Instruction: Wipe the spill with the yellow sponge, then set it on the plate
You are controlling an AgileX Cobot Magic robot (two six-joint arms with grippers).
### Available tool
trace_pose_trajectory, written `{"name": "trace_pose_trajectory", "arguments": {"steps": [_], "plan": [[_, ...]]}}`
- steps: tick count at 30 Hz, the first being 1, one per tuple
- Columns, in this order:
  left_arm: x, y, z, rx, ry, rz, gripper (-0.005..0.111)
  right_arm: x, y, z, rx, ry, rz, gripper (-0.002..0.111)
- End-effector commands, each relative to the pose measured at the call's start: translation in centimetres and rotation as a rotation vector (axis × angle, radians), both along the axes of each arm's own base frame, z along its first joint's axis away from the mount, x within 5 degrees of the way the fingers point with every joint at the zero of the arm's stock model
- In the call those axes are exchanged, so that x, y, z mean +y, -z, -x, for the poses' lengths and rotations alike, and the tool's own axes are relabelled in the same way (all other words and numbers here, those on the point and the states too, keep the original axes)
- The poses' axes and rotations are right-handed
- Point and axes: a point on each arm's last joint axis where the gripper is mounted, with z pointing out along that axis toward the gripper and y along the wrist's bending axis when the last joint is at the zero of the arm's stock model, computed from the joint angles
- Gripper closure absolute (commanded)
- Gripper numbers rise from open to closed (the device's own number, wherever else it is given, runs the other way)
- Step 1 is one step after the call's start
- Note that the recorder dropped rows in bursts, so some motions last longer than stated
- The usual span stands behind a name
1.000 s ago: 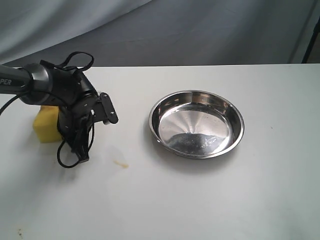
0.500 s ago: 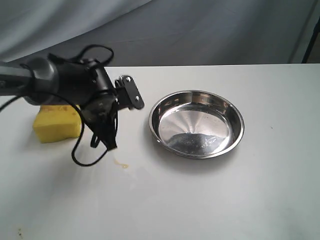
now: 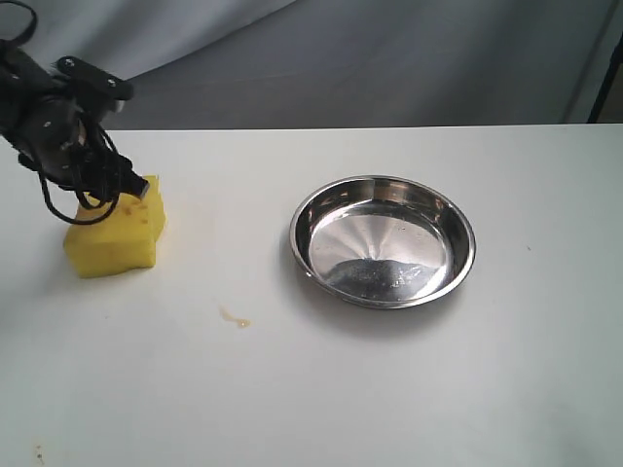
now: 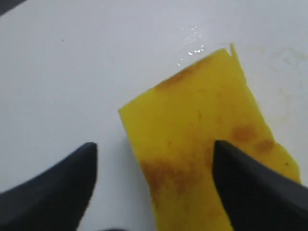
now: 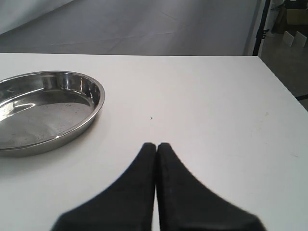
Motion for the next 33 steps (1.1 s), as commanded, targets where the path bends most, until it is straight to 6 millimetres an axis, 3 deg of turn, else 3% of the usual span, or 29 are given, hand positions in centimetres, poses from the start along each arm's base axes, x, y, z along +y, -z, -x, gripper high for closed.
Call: {"name": "trace_pose_trajectory", "arguments": {"steps": [1,5,16,20,23,24,26,33], "plan": [[1.8,0.6,-0.7,-0.029,-0.159,0.19,0.016,0.0,0.1,0.0,-0.001,0.004,-0.005,0.108],[2.8,2.4,-1.0,0.019,-0.165,0.176,0.01,0.0,0.1,0.0,-0.001,0.004,-0.005,0.108],[1.6,7.3,-0.6,0.223,-0.079,0.228,0.012,0.0,0.1,0.0,-0.001,0.004,-0.005,0.108],[1.5,8.1,-0.5,0.26,-0.073,0.237,0.036,0.0,0.1,0.0,-0.001,0.004,-0.005,0.108],[1.5,8.2,-0.4,0.268,-0.057,0.229,0.064,0.0,0.1,0.0,-0.001,0.004,-0.005,0.108],[1.5,8.2,-0.4,0.273,-0.052,0.224,0.085,0.0,0.1,0.0,-0.001,0.004,-0.005,0.108],[1.5,8.3,-0.3,0.289,-0.032,0.212,0.107,0.0,0.1,0.0,-0.001,0.004,-0.005,0.108],[0.8,8.5,1.1,0.448,0.04,0.263,0.106,0.0,0.1,0.0,-0.001,0.004,-0.005,0.108]]}}
